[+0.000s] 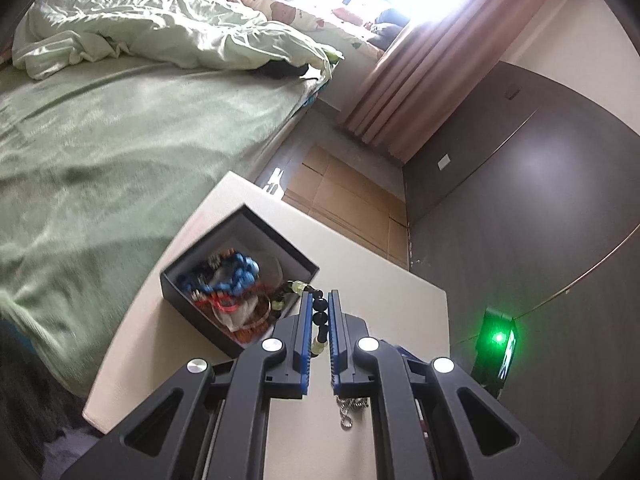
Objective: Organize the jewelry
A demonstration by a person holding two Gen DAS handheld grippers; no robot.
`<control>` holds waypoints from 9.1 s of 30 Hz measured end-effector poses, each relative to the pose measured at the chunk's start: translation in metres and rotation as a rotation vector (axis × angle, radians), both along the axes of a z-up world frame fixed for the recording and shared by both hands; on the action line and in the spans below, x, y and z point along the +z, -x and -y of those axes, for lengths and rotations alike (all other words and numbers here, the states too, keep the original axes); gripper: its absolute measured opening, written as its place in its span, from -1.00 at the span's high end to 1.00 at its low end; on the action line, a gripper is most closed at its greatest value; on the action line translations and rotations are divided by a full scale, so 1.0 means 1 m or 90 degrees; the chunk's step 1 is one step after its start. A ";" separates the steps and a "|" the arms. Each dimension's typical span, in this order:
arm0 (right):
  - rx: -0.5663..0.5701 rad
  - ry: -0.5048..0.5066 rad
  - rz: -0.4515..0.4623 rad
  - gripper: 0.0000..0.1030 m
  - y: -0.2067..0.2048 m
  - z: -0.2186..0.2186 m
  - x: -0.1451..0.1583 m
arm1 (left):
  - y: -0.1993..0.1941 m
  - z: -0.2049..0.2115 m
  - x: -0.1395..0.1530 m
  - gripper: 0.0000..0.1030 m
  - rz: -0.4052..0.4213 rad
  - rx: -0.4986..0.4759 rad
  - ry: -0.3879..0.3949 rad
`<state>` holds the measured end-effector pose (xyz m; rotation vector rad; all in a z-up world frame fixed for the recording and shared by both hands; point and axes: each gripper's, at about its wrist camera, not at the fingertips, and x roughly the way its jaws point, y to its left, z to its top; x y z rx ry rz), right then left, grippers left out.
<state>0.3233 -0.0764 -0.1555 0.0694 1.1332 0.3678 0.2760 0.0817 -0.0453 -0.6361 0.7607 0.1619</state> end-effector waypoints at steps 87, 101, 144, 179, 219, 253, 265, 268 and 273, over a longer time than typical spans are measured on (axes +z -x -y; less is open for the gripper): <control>0.023 -0.195 0.011 -0.13 0.027 0.005 0.050 | 0.001 -0.027 -0.040 -0.50 -0.034 -0.058 -0.007; -0.049 -0.181 0.009 -0.13 0.027 0.067 0.043 | -0.038 0.047 -0.047 -0.35 -0.048 -0.166 -0.026; -0.128 -0.075 0.014 -0.12 0.014 0.121 0.028 | -0.146 0.141 -0.133 0.80 -0.171 -0.285 -0.266; 0.196 0.126 0.068 -0.56 0.066 -0.011 -0.018 | -0.037 0.033 -0.028 0.80 -0.067 -0.173 -0.177; 0.183 0.117 0.173 0.72 0.074 -0.036 0.101 | -0.011 -0.043 -0.029 0.79 -0.042 -0.150 -0.056; 0.241 0.089 0.308 0.72 0.081 -0.143 0.209 | 0.024 -0.108 -0.027 -0.23 -0.024 -0.069 -0.021; 0.222 0.116 0.235 0.71 0.057 -0.173 0.136 | 0.038 -0.120 -0.031 -0.23 -0.038 -0.058 -0.028; 0.212 0.110 0.174 0.46 0.049 -0.174 0.120 | 0.039 -0.122 -0.034 -0.23 -0.046 -0.057 -0.026; 0.201 0.103 0.191 0.00 0.055 -0.162 0.124 | 0.039 -0.120 -0.033 -0.23 -0.046 -0.057 -0.028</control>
